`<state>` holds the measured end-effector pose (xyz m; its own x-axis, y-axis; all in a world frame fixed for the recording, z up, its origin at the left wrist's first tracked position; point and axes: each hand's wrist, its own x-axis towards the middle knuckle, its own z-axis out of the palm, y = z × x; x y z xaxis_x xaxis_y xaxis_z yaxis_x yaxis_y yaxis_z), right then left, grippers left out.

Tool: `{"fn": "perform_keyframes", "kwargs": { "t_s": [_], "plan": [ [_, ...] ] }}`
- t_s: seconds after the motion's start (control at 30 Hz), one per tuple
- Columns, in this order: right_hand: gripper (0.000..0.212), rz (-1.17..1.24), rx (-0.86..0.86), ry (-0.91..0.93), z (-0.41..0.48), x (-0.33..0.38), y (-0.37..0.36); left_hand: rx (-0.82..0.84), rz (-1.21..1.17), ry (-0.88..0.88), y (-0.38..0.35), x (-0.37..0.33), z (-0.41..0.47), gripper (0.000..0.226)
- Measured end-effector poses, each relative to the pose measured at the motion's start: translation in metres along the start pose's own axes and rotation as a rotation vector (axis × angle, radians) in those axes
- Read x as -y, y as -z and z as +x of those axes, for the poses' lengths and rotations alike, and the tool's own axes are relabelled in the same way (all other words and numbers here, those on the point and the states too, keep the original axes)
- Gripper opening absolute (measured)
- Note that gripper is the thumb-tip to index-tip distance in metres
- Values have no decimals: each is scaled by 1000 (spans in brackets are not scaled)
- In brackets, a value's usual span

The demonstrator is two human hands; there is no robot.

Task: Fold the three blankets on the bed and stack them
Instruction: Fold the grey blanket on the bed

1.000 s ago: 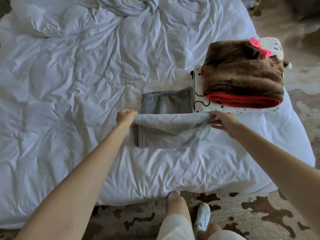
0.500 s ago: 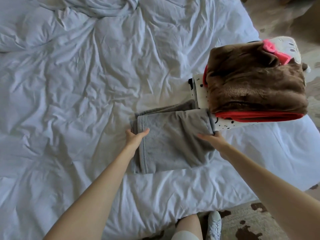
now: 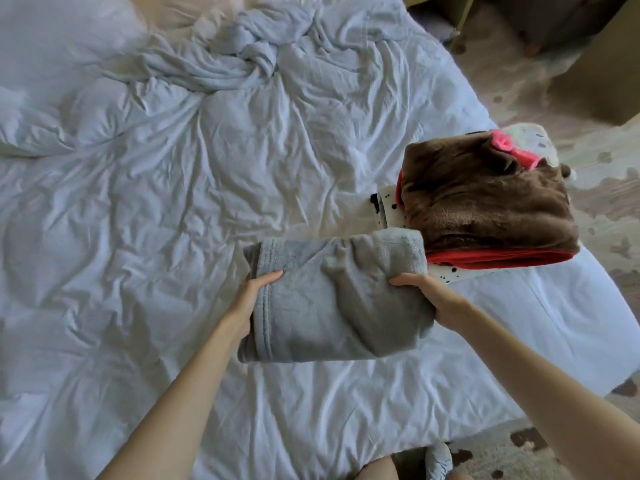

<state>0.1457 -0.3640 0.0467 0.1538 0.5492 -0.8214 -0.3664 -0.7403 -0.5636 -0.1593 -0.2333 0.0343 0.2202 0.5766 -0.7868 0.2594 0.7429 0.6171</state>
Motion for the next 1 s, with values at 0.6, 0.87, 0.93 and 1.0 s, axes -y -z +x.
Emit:
{"fn": "perform_keyframes", "kwargs": {
  "t_s": [0.6, 0.87, 0.93, 1.0],
  "plan": [
    [42, 105, -210, 431, -150, 189, 229, 192, 12, -472, -265, -218, -62, 52],
    [84, -611, -382, 148, -56, 174, 284, -104, 302, -136, -308, -137, 20, 96],
    [79, -672, -431, 137, -39, 162, 294, -187, 378, -125, -311, -119, 27, 91],
    [68, -756, -513, 176, -31, 157, 302, -312, 483, -206, -315, -118, 28, 83]
  ]
}}
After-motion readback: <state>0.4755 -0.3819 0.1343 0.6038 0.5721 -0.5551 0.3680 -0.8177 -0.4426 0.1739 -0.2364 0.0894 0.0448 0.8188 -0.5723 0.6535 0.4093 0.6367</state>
